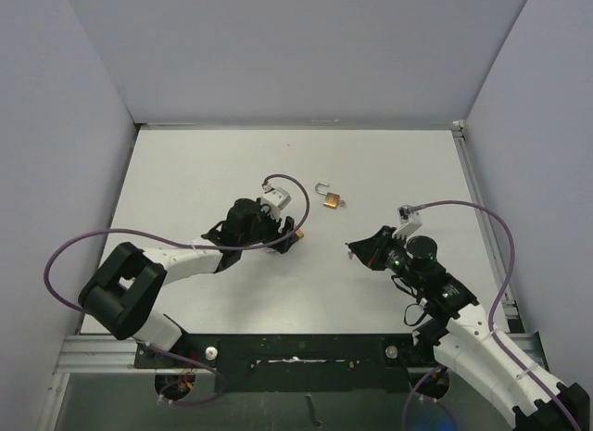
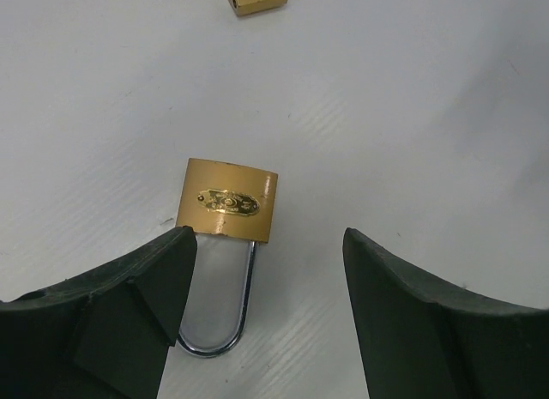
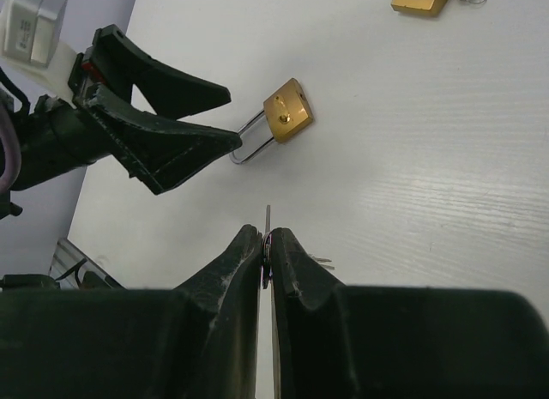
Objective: Unlock with the key
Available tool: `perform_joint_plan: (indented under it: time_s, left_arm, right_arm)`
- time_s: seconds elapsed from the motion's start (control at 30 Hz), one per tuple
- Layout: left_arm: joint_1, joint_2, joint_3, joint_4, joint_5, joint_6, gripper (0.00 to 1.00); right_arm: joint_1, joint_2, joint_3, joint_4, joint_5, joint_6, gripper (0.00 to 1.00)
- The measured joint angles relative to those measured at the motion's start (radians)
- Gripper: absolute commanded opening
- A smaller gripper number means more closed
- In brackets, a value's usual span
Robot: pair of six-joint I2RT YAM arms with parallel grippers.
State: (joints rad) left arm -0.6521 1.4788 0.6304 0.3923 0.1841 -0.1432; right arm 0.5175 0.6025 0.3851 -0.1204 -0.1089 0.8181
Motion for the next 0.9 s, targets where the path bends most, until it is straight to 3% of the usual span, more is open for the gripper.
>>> perform_joint_plan:
  time_s: [0.37, 0.9]
  left_arm:
    - [0.000, 0.116, 0.090, -0.124, -0.064, 0.062, 0.68]
    - [0.000, 0.226, 0.145, -0.158, -0.112, 0.136, 0.69]
  right_arm:
    - [0.000, -0.015, 0.000, -0.014, -0.001, 0.000, 0.00]
    - [0.000, -0.008, 0.000, -0.008, -0.015, 0.001, 0.00]
